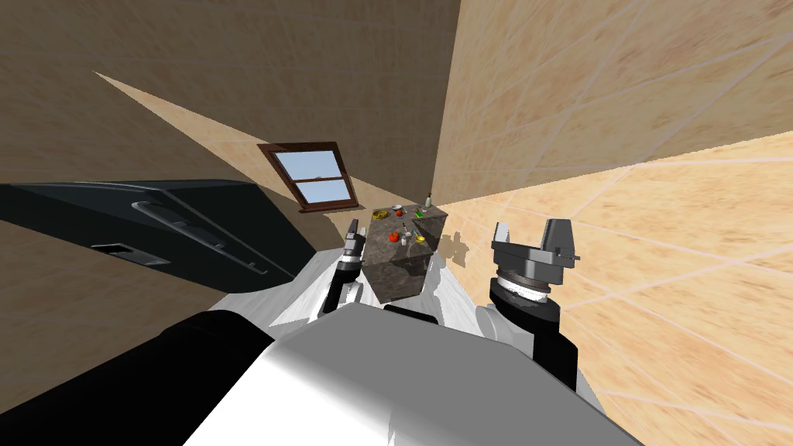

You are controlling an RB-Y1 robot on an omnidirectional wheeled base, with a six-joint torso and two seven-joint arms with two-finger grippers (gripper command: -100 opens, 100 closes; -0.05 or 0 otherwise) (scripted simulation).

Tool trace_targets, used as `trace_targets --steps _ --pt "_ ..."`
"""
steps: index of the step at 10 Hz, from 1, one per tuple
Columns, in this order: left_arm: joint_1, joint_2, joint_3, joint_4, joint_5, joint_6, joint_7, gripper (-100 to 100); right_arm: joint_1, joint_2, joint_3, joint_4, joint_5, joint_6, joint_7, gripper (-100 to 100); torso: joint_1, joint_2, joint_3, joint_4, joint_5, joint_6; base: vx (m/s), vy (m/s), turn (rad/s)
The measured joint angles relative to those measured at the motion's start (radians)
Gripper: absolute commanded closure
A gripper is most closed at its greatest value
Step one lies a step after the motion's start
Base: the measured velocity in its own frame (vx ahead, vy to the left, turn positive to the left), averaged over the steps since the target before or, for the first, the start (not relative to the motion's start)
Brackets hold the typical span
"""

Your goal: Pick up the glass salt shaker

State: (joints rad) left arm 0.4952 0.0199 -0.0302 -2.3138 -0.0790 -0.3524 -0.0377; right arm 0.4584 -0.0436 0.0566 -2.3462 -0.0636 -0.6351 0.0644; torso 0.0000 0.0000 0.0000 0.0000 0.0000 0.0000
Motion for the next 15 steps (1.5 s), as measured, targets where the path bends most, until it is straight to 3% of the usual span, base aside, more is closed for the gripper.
trace_targets --steps 4,7,9,15 --pt "0.008 0.087 0.002 0.019 0.001 0.044 -0.013 -100 0.000 0.000 0.000 0.000 0.000 0.000 0.000 0 -0.005 -0.002 -0.001 -0.001 -0.001 0.000 0.033 -0.065 -0.030" --pt "0.018 0.148 0.009 0.024 0.004 0.112 -0.024 -100 0.000 0.000 0.000 0.000 0.000 0.000 0.000 0 -0.005 -0.003 -0.002 -0.001 -0.001 0.000 0.048 -0.084 -0.046" --pt "0.028 0.195 0.026 0.055 0.014 0.143 -0.027 -100 0.000 0.000 0.000 0.000 0.000 0.000 0.000 0 -0.006 -0.003 -0.002 -0.001 -0.001 0.000 0.048 -0.098 -0.049" --pt "0.059 0.313 0.044 0.090 0.022 0.307 -0.062 -100 0.000 0.000 0.000 0.000 0.000 0.000 0.000 0 -0.007 -0.004 -0.002 -0.001 -0.002 0.000 0.067 -0.121 -0.055"
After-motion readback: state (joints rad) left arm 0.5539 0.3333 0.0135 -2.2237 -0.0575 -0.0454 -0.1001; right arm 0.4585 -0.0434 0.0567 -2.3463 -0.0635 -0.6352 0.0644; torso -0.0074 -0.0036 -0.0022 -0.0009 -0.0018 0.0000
